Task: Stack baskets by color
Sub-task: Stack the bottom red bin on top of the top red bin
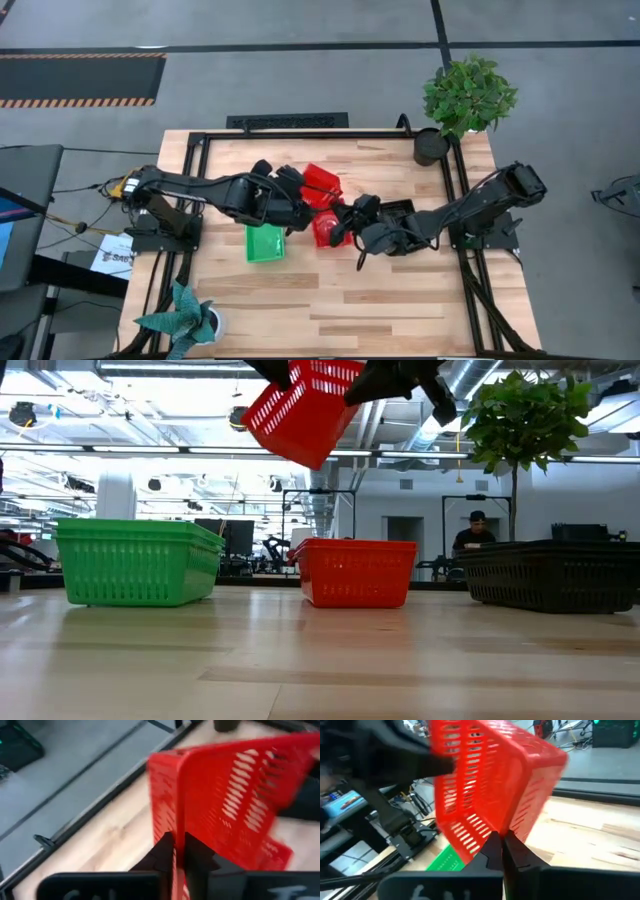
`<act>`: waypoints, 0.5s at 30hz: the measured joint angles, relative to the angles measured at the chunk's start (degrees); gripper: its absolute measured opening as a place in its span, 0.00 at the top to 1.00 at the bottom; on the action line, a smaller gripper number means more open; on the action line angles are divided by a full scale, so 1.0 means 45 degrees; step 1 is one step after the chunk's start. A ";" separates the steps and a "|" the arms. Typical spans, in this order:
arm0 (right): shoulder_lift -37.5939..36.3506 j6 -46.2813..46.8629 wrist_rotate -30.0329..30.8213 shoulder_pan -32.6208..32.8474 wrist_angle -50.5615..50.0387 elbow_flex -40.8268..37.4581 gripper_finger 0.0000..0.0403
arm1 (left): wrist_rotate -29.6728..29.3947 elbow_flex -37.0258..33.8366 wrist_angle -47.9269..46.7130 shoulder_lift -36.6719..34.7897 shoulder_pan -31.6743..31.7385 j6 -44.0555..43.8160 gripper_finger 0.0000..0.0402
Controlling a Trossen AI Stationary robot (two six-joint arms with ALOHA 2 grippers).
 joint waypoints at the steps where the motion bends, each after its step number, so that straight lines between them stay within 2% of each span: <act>1: -0.0004 0.0053 0.0005 0.0000 -0.0117 0.0004 1.00 | 0.0331 0.0000 -0.0104 -0.0110 0.0000 0.0121 0.95; 4: -0.0081 0.0100 0.0010 -0.0010 -0.0316 -0.0001 1.00 | 0.1189 0.0000 -0.0140 -0.0282 0.0010 0.0313 0.84; 11: -0.0280 0.0284 -0.0226 0.0142 -0.0410 0.0022 1.00 | 0.2647 -0.0005 0.0410 -0.0898 -0.0044 0.0413 0.49; 15: -0.0806 0.1538 -0.0355 0.0100 -0.1834 0.0023 1.00 | 0.3835 -0.0005 0.0707 -0.1473 -0.0064 0.0094 0.37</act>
